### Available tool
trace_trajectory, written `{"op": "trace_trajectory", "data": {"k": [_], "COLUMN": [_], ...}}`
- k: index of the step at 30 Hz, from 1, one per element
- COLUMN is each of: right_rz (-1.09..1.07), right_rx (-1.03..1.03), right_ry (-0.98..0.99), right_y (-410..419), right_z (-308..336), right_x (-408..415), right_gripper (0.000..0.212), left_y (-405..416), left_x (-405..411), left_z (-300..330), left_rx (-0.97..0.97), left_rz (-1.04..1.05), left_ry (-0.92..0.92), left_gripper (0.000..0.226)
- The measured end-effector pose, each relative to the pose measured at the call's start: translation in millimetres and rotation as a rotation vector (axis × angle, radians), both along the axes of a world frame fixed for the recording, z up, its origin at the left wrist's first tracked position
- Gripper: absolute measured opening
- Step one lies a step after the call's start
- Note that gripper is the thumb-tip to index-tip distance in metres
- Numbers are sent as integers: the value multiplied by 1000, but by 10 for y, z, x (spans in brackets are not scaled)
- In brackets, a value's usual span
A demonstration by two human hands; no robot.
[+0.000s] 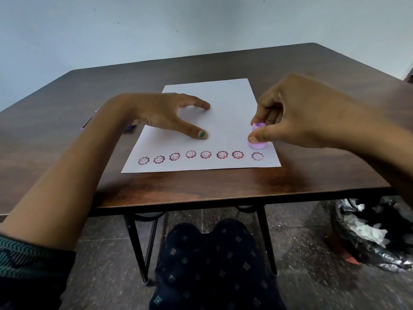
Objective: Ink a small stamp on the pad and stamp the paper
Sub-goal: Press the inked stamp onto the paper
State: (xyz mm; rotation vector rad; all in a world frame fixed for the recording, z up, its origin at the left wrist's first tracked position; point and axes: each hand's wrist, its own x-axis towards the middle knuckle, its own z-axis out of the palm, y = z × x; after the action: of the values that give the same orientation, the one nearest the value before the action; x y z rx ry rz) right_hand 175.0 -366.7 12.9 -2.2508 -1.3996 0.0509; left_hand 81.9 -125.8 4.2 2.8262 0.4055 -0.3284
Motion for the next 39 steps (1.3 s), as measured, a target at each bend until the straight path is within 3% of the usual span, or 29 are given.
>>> {"op": "trace_trajectory", "data": {"k": [22, 26, 32, 36, 39], "right_rz": [-5, 56, -44, -146, -164], "right_rx": [-13, 98, 347, 427, 433], "right_ry": [31, 408, 976, 1225, 1292], "right_y": [24, -53, -135, -122, -113], "right_z": [-13, 19, -53, -83, -107], "right_x": [59, 172, 394, 453, 456], "right_gripper": [16, 11, 28, 7, 12], "left_y": [-5, -20, -26, -23, -13], "left_x": [3, -8, -20, -24, -15], "left_z": [15, 17, 32, 25, 12], "left_rx": [-15, -30, -41, -35, -38], "left_rz": [-4, -17, -19, -25, -29], "left_ry": [-13, -12, -12, -18, -29], "left_gripper": [98, 102, 98, 101, 101]}}
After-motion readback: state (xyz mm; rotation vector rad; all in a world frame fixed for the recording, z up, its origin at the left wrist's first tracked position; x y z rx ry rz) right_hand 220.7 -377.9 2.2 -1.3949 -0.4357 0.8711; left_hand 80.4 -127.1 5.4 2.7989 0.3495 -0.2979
